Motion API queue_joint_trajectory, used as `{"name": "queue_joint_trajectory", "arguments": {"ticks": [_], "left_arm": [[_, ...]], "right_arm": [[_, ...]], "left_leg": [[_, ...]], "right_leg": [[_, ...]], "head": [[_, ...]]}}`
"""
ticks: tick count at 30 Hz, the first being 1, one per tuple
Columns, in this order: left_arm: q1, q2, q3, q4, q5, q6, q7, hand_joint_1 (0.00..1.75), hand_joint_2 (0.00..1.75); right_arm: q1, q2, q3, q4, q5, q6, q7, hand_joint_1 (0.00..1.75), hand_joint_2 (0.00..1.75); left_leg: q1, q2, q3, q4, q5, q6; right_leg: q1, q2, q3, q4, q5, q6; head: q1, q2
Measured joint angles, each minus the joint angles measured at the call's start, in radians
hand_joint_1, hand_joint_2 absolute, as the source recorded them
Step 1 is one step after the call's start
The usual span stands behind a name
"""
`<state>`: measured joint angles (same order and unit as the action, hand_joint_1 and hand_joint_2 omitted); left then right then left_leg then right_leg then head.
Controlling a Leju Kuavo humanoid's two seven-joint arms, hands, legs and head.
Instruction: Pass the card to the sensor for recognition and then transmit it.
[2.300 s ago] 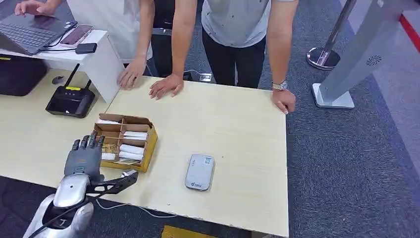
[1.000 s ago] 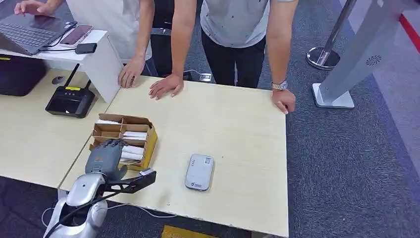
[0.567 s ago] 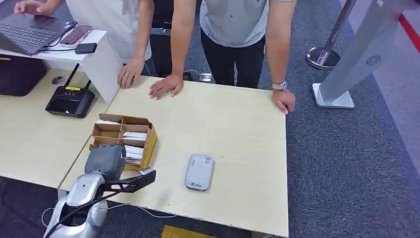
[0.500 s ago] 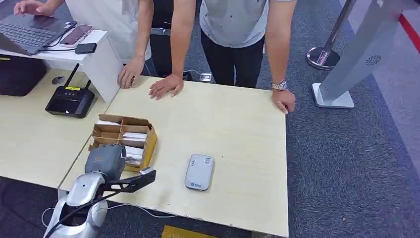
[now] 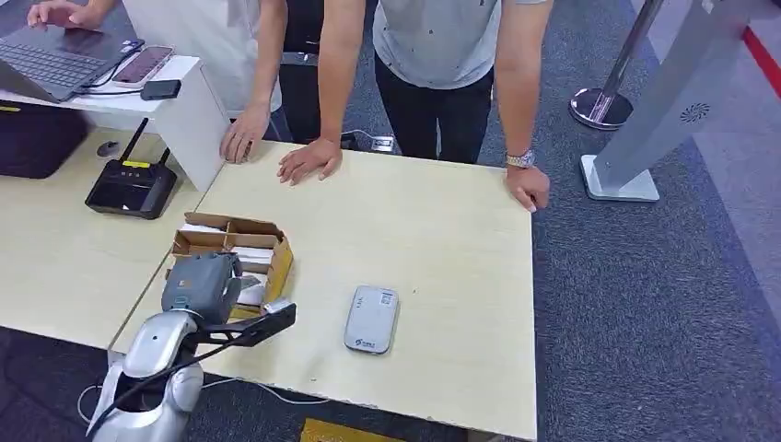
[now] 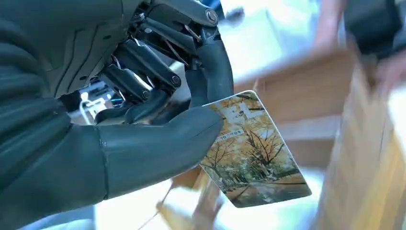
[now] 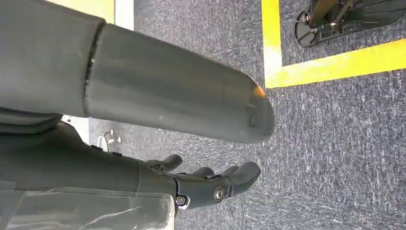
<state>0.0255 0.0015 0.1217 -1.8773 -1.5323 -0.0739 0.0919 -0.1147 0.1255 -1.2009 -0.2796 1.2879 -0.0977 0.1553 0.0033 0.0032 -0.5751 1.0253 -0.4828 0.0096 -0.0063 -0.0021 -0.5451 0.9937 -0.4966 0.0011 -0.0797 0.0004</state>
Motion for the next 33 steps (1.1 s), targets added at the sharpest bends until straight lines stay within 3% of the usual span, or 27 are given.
{"name": "queue_joint_trajectory", "arguments": {"ticks": [3,8,13,21,25,29,33], "left_arm": [[-0.061,-0.024,0.039,-0.031,0.062,0.050,-0.045,1.75,1.75],[-0.155,-0.051,0.096,-0.088,0.147,0.049,-0.097,1.75,1.75],[-0.222,-0.054,0.120,-0.121,0.181,0.021,-0.107,1.75,1.75],[-0.245,-0.055,0.126,-0.130,0.199,0.017,-0.109,1.75,1.75],[-0.299,-0.043,0.143,-0.130,0.239,-0.028,-0.094,1.75,1.75],[-0.341,-0.028,0.165,-0.107,0.156,-0.044,-0.064,1.75,1.75],[-0.401,-0.029,0.181,0.012,0.043,-0.014,-0.054,1.75,1.75]], "right_arm": [[0.000,0.000,0.000,0.000,0.005,0.002,-0.003,0.00,0.00],[0.000,0.000,0.001,0.000,0.009,0.002,-0.005,0.00,0.00],[0.000,0.000,0.001,0.001,0.009,0.003,-0.005,0.00,0.00],[0.000,0.000,0.001,0.001,0.009,0.003,-0.006,0.00,0.00],[0.000,0.000,0.002,0.001,0.012,0.008,-0.010,0.00,0.00],[0.000,0.000,0.011,0.003,0.035,0.017,-0.011,0.00,0.00],[-0.005,0.000,0.030,0.007,0.064,0.021,-0.026,0.00,0.00]], "left_leg": [[0.000,0.000,0.000,0.000,0.000,0.000],[0.000,0.000,0.000,0.000,0.000,0.000],[0.000,0.000,0.000,0.000,0.000,0.000],[0.000,0.000,0.000,0.000,0.000,0.000],[0.000,0.000,0.000,0.000,0.000,0.000],[0.000,0.000,0.000,0.000,0.000,0.000],[0.000,-0.001,0.000,0.000,0.000,0.000]], "right_leg": [[0.000,0.000,0.000,0.000,0.000,0.000],[0.000,0.000,0.000,0.000,0.000,0.000],[0.000,0.000,0.000,0.000,0.000,0.000],[0.000,0.000,0.000,0.000,0.000,0.000],[0.000,0.000,0.000,0.000,0.000,0.000],[0.000,0.000,0.000,0.000,0.000,0.000],[0.000,-0.001,0.000,0.000,0.000,0.000]], "head": [[0.000,0.000],[0.000,0.000],[0.000,0.000],[0.000,0.000],[0.000,0.000],[0.000,0.000],[0.000,0.000]]}}
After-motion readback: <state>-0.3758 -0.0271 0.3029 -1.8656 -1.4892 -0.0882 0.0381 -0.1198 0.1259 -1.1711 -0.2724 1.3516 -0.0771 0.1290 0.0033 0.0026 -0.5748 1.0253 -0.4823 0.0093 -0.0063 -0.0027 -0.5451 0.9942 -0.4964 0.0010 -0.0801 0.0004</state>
